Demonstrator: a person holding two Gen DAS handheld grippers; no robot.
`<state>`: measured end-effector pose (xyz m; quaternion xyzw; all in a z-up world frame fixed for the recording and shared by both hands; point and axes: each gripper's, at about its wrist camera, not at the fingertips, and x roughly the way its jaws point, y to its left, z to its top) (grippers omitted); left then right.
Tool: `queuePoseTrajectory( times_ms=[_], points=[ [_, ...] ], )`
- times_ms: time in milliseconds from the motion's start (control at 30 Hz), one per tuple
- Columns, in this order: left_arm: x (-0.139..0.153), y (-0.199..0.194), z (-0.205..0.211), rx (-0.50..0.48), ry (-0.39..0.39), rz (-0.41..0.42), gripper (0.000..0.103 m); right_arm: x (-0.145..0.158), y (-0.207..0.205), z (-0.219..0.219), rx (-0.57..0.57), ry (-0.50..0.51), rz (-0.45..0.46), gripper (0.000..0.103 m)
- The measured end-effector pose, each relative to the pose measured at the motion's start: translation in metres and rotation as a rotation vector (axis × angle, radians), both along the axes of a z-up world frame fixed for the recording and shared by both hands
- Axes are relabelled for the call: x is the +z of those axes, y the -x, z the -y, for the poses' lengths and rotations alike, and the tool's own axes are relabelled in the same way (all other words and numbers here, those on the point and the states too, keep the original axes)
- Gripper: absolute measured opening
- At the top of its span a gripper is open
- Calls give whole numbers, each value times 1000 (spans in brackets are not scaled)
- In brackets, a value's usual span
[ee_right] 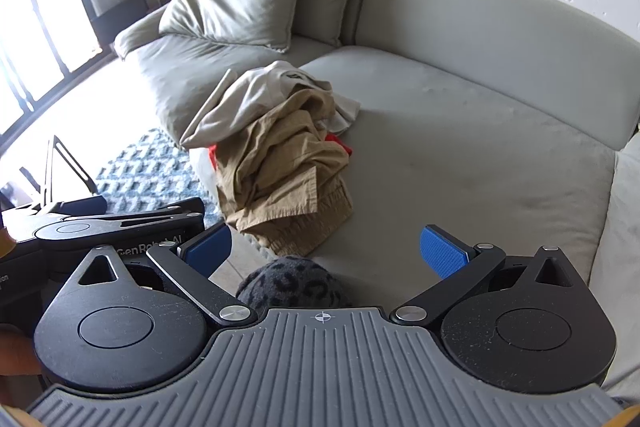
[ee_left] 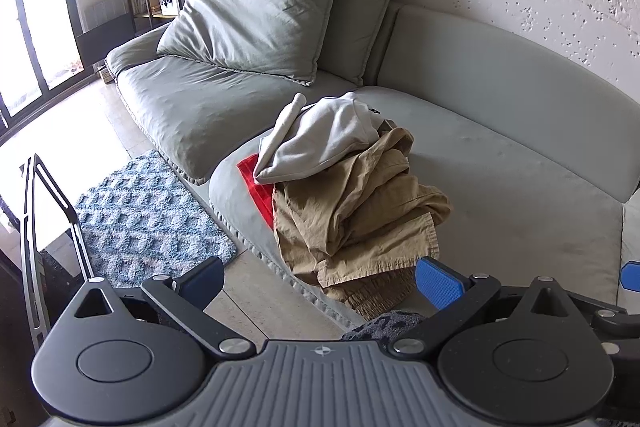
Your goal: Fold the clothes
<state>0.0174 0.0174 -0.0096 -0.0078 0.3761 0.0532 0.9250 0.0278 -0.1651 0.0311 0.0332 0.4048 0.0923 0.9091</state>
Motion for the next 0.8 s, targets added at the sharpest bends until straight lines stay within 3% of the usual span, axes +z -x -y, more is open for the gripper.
queuePoseTrajectory(
  times_ms=[800],
  points=[
    [-4,-2,3,-1,-8,-12,101,-4,0,3,-3,-8,-8,103]
  ],
)
